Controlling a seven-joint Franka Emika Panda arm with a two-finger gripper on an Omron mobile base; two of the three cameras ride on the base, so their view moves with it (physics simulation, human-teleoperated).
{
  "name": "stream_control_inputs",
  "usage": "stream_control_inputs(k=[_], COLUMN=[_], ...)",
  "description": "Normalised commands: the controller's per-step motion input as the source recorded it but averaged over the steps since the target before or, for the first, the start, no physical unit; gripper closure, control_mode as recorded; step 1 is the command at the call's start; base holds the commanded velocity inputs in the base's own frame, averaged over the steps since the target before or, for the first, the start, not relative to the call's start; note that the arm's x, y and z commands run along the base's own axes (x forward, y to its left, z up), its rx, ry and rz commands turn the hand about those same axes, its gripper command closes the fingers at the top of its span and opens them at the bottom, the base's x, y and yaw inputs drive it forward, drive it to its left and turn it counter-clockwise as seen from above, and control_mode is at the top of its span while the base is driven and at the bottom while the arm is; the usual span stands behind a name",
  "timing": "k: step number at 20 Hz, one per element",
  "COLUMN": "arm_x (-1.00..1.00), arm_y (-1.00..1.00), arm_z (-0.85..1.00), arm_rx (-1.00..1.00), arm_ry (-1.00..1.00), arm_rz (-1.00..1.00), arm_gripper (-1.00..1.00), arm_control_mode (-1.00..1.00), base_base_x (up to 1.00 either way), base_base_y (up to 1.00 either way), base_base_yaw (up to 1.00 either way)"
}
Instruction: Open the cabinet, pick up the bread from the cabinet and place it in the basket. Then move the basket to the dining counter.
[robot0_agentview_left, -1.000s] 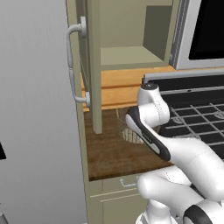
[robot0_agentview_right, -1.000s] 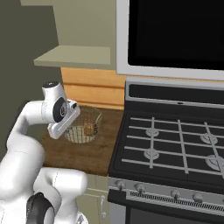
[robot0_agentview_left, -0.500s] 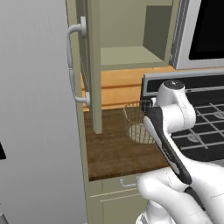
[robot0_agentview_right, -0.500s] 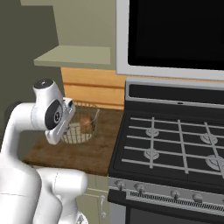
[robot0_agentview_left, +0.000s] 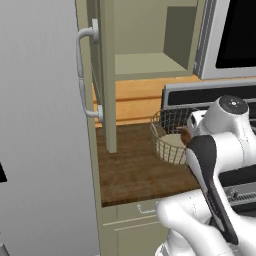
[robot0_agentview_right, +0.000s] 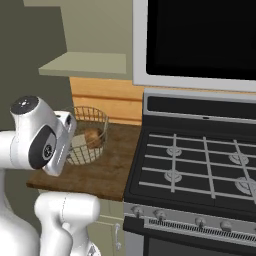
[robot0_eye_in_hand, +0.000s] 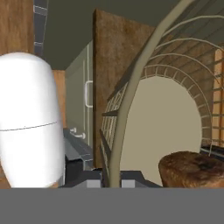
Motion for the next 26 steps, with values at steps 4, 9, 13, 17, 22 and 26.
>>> stream_control_inputs(k=[4, 9, 13, 17, 22, 26], arm_x=[-0.22, -0.06, 0.0, 0.0, 0.0, -0.02], arm_y=[-0.26, -0.02, -0.23, 0.0, 0.0, 0.0], arm_z=[0.44, 0.15, 0.05, 0.0, 0.0, 0.0], arm_rx=[0.0, 0.0, 0.09, 0.0, 0.0, 0.0], arm_ry=[-0.05, 0.02, 0.0, 0.0, 0.0, 0.0], arm_rz=[0.0, -0.01, -0.02, 0.0, 0.0, 0.0], arm_gripper=[1.0, 1.0, 1.0, 1.0, 1.0, 1.0], arm_control_mode=[-1.0, -1.0, -1.0, -1.0, -1.0, 1.0], base_base_x=[0.0, 0.0, 0.0, 0.0, 0.0, -0.2], base_base_y=[0.0, 0.0, 0.0, 0.0, 0.0, 0.0], base_base_yaw=[0.0, 0.0, 0.0, 0.0, 0.0, 0.0])
